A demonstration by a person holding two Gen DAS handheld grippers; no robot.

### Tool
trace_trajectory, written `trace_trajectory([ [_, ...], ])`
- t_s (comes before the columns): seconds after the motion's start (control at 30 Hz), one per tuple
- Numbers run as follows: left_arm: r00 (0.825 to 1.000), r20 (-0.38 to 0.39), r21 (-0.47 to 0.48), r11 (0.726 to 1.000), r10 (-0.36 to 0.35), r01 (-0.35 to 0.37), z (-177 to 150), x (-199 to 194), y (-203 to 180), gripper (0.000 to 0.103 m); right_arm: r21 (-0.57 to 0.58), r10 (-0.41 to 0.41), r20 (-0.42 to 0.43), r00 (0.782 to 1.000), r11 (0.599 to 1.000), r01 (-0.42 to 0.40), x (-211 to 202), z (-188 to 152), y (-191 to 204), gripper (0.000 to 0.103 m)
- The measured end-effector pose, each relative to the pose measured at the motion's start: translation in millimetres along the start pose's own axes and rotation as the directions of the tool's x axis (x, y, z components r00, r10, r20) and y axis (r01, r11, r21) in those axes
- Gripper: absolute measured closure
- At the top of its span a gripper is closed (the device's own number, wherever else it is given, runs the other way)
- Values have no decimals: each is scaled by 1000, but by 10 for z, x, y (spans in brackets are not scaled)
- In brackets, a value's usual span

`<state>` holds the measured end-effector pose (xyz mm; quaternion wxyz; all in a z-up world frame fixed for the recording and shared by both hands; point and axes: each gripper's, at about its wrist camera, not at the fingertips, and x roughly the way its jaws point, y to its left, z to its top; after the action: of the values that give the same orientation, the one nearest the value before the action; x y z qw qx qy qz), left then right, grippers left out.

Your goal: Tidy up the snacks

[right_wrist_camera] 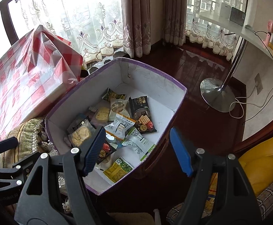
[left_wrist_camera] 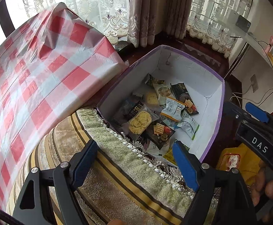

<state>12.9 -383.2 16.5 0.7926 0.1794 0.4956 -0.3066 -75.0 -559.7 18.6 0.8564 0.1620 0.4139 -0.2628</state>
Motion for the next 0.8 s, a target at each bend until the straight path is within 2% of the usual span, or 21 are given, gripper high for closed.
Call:
trace_trajectory([
  [0.3, 999, 12, -48, 998, -37, 37, 26, 4, 80, 18, -31, -10, -14, 1000, 999, 10, 93, -9, 93, 29],
  [0.5, 996, 11, -35, 995, -88, 88, 23, 1, 51, 17, -37, -4, -31, 1000, 999, 2, 121, -54, 108, 29],
  [0.8, 994, -3, -26, 993, -112, 112, 32, 28, 33, 16, -32, -4, -41, 999, 999, 2, 138, -47, 104, 29],
])
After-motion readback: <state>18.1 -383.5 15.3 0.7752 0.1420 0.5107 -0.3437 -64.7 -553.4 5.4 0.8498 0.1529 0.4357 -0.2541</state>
